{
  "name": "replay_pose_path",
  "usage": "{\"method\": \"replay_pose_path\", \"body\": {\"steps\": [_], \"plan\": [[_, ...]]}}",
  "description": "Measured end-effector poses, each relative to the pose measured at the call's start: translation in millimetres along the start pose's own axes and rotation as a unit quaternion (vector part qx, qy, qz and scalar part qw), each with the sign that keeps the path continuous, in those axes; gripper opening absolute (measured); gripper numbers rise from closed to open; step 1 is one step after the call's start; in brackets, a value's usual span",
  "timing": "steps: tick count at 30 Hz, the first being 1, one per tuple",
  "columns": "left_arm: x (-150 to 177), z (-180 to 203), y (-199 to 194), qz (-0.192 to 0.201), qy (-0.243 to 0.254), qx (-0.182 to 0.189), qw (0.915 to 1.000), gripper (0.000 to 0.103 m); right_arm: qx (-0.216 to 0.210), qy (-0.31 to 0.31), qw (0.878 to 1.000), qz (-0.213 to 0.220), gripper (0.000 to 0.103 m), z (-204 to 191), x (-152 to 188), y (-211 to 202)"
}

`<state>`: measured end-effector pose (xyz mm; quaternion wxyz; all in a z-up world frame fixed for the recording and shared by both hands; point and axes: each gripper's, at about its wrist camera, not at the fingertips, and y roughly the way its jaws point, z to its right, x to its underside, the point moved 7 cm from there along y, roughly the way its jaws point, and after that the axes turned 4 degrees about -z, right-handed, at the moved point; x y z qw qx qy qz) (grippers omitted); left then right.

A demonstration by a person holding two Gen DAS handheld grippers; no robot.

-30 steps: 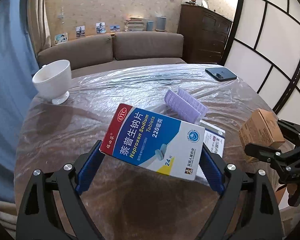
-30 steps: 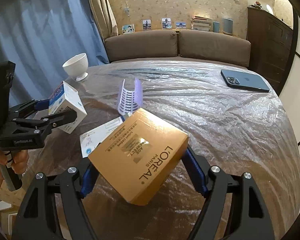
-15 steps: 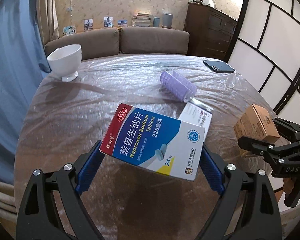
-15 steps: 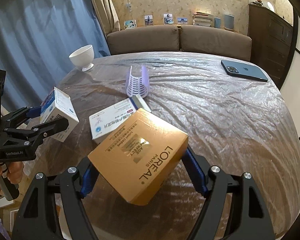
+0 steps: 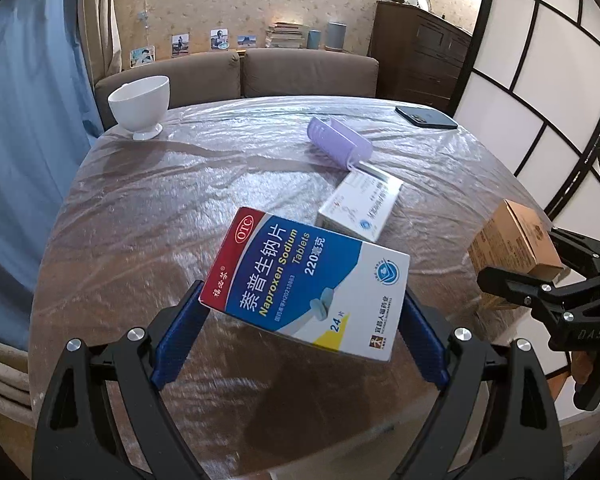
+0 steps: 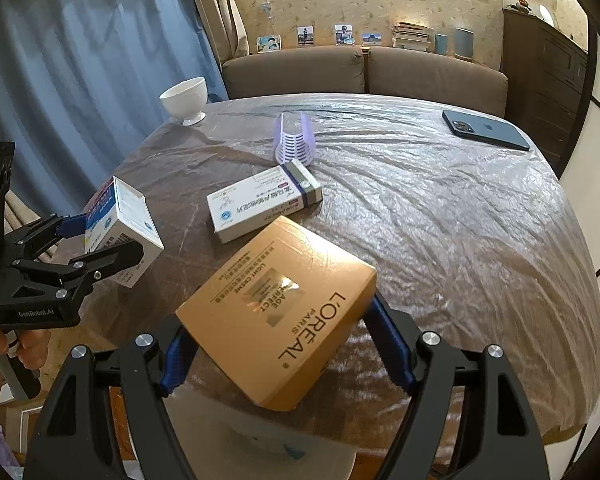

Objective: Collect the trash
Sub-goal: 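Carry the Naproxen box and L'Oreal box over the white trash bin with both tools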

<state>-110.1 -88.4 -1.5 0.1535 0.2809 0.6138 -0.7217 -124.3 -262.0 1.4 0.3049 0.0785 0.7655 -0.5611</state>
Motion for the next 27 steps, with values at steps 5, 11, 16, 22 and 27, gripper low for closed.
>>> {"method": "replay_pose_path", "body": {"steps": [5,11,16,22,27], "plan": [[10.7,3.0,-7.3,-0.001,-0.005,0.003,1.0000,0.091,-0.003,0.001,1.000,-0.004,0.075,-2.7,11.6,-6.0],[19.3,6.6,-18.2,0.002,-0.008,0.008,0.9999,0.091,-0.007,-0.003,1.000,-0.004,0.075,-6.8,20.8,-13.9],[28.5,12.1,-24.7,-0.001,-0.005,0.012,0.9999,0.091,-0.009,-0.009,1.000,-0.005,0.075,-9.1,27.5,-20.0],[40.1,19.6,-29.8,-0.009,0.003,0.016,0.9998,0.091,-0.012,-0.017,1.000,-0.010,0.075,-11.2,37.5,-24.9],[52.7,26.3,-31.0,-0.019,0.008,0.021,0.9996,0.091,-0.014,-0.019,1.000,-0.014,0.075,-12.3,46.3,-28.5]]}}
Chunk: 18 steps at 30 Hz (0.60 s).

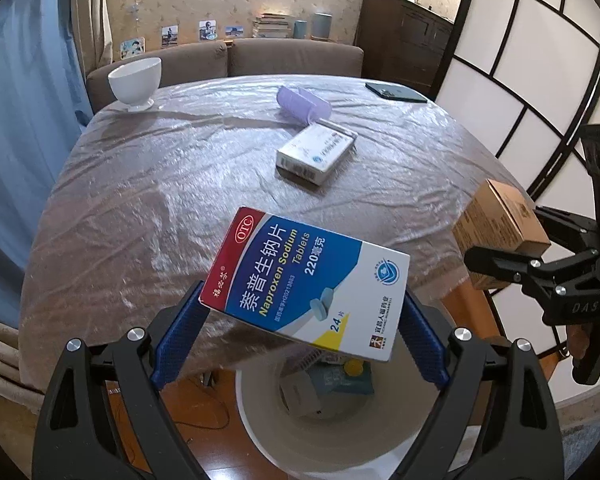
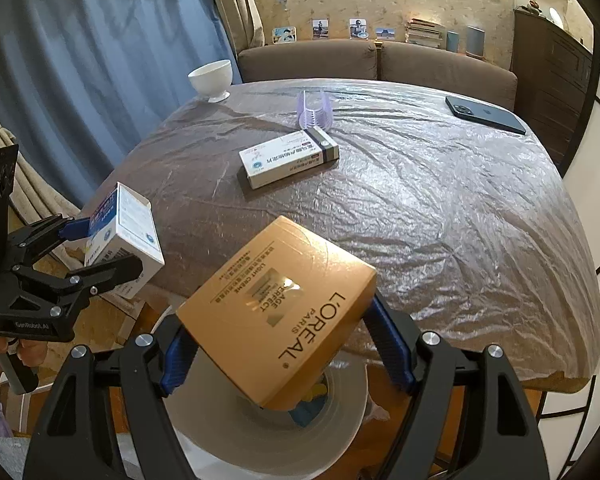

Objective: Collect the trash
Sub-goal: 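Carry the Naproxen box and L'Oreal box over the white trash bin with both tools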

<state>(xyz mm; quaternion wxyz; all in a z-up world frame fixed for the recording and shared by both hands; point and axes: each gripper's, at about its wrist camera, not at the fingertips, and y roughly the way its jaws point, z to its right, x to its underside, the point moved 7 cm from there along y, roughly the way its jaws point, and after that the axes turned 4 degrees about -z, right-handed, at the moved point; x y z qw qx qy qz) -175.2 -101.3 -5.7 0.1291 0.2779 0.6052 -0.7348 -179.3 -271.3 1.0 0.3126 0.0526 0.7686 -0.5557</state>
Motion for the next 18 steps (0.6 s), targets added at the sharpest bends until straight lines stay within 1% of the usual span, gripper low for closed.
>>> {"method": "replay_pose_path", "body": {"steps": [6,18], "plan": [[12.9,9.1,-1.5,-0.010,-0.002,0.014,0.9998,0.091,-0.010,0.000,1.000,-0.009,0.075,-4.2,10.5,0.3],[35.8,23.2,-4.7,-0.029,0.013,0.030,0.9991,0.091,-0.031,0.002,0.999,-0.035,0.075,-9.4,33.1,3.9]]}}
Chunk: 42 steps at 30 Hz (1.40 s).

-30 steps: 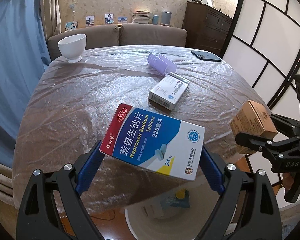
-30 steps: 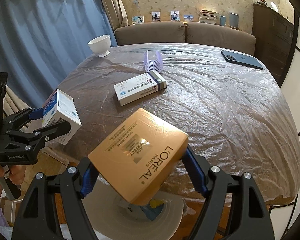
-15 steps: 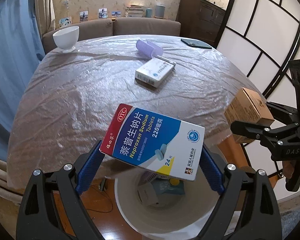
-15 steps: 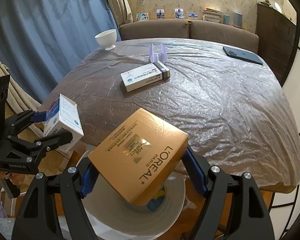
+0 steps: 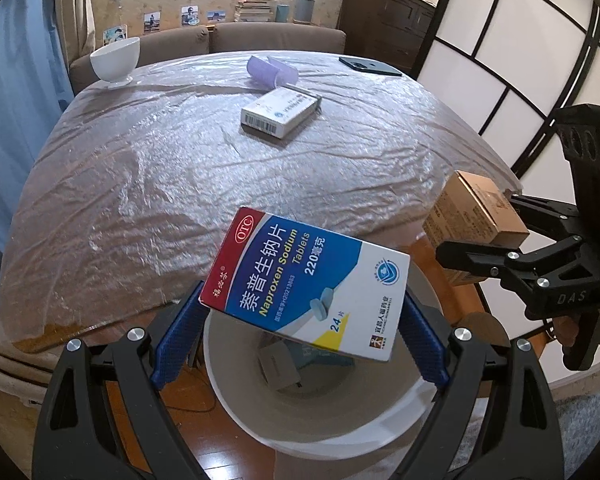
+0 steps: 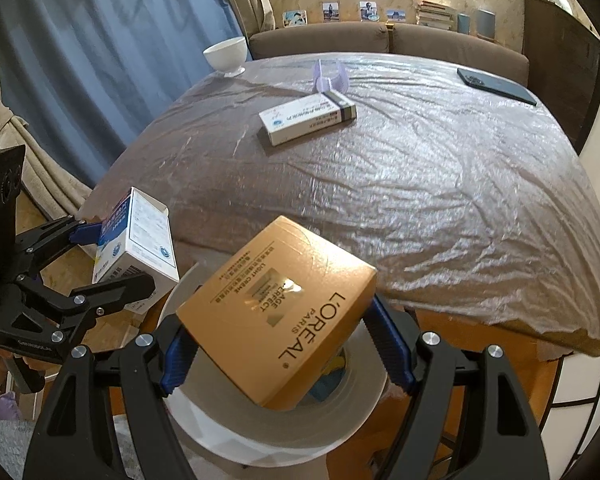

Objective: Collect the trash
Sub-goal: 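Carry the Naproxen box and L'Oreal box over the white trash bin with both tools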

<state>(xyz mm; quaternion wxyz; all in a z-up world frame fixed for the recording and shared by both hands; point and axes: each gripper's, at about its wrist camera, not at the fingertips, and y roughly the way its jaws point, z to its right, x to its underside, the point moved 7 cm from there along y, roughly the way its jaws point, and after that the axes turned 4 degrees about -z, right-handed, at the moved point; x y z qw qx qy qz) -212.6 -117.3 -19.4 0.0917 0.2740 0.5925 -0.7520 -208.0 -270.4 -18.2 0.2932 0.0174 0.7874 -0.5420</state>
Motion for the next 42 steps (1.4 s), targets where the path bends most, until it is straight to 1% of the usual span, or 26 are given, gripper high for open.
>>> {"method": "replay_pose_path", "body": {"steps": [4,8,16,26,35,42], "plan": [[6.9,3.9,1.9,-0.007,0.007,0.003,1.0000,0.091,-0.003,0.000,1.000,-0.011,0.075,-0.4,9.3,3.9],[14.8,7.4,6.4,-0.014,0.018,-0.006,0.9997,0.091,-0.005,0.001,1.000,-0.020,0.075,-0.9,17.2,7.7],[26.9,18.1,13.4,-0.023,0.035,-0.007,0.9991,0.091,-0.011,0.001,0.999,-0.037,0.075,-6.0,28.4,18.8],[44.6,16.1,31.9,-0.048,0.023,0.001,0.9986,0.091,-0.012,-0.002,0.998,-0.054,0.075,-6.8,35.5,30.9],[54.9,13.4,49.6,-0.062,0.018,-0.008,0.9979,0.091,0.000,-0.013,0.998,-0.065,0.075,-10.5,39.8,48.5],[63.1,10.2,67.8,-0.076,0.012,-0.013,0.9969,0.091,-0.001,-0.006,0.997,-0.075,0.075,-13.5,42.4,65.7]]}}
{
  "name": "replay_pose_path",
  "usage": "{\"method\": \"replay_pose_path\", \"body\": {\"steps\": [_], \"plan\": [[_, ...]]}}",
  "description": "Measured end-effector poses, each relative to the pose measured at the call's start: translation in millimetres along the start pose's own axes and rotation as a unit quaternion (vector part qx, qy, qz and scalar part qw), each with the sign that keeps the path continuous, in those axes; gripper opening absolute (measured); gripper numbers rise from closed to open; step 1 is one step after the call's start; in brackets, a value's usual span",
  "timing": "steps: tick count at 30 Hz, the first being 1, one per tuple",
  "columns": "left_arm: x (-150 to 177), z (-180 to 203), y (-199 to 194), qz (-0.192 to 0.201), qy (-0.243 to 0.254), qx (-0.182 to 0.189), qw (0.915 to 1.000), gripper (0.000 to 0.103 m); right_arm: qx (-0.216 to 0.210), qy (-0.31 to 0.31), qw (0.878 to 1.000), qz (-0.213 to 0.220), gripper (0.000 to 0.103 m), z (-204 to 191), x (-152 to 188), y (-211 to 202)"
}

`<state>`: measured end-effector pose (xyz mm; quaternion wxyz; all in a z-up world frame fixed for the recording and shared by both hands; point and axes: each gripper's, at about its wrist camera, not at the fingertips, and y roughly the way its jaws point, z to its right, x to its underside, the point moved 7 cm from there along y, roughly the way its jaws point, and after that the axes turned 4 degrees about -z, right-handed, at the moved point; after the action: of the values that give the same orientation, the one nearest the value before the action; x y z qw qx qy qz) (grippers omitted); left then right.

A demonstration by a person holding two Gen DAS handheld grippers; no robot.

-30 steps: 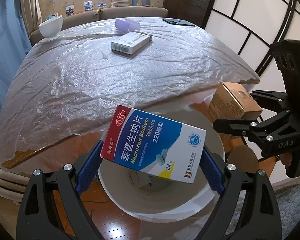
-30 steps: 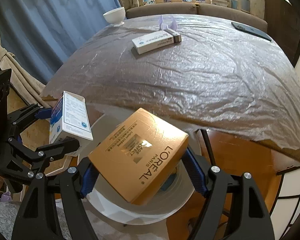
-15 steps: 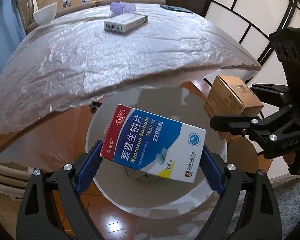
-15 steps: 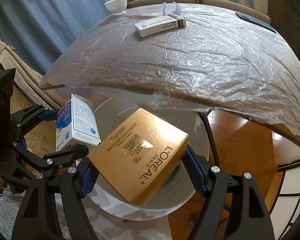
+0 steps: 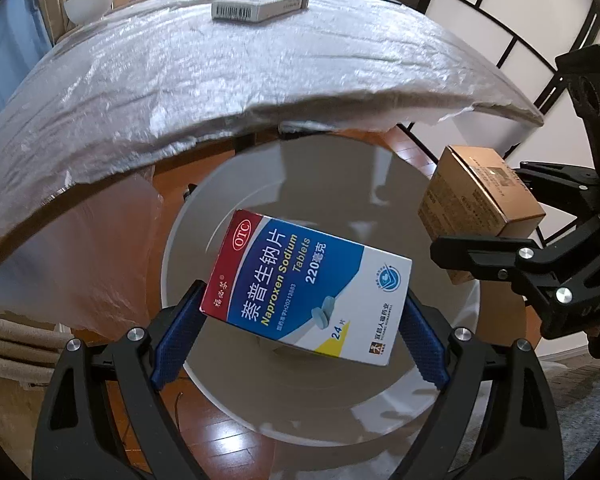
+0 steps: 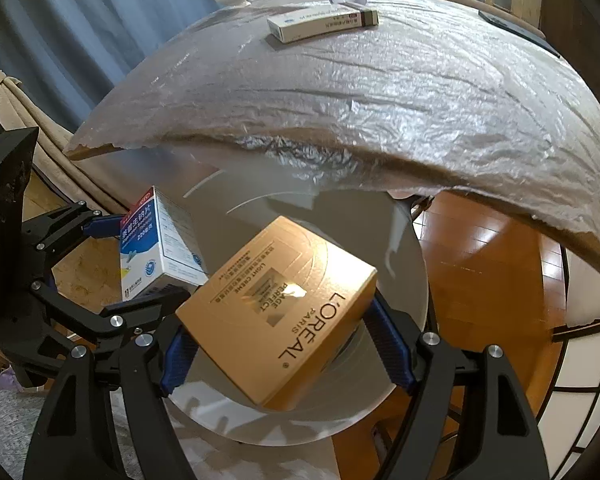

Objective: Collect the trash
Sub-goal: 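Carry the Naproxen box and L'Oreal box over the white trash bin with both tools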

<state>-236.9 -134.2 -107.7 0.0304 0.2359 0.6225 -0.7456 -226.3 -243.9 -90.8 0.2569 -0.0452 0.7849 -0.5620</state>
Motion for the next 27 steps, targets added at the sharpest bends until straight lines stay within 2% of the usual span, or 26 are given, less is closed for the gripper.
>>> {"method": "replay_pose_path", "body": {"steps": [18,27], "plan": [[-5.2,2.1,50.3,-0.035,0.011,-0.019,0.9991,0.091,0.004,0.015,1.000,-0.020,0.075,1.0,-3.9,43.5],[-9.7,7.7,59.3,-0.048,0.023,-0.025,0.9983,0.091,0.006,0.021,0.999,-0.029,0.075,7.5,1.8,53.6]]}}
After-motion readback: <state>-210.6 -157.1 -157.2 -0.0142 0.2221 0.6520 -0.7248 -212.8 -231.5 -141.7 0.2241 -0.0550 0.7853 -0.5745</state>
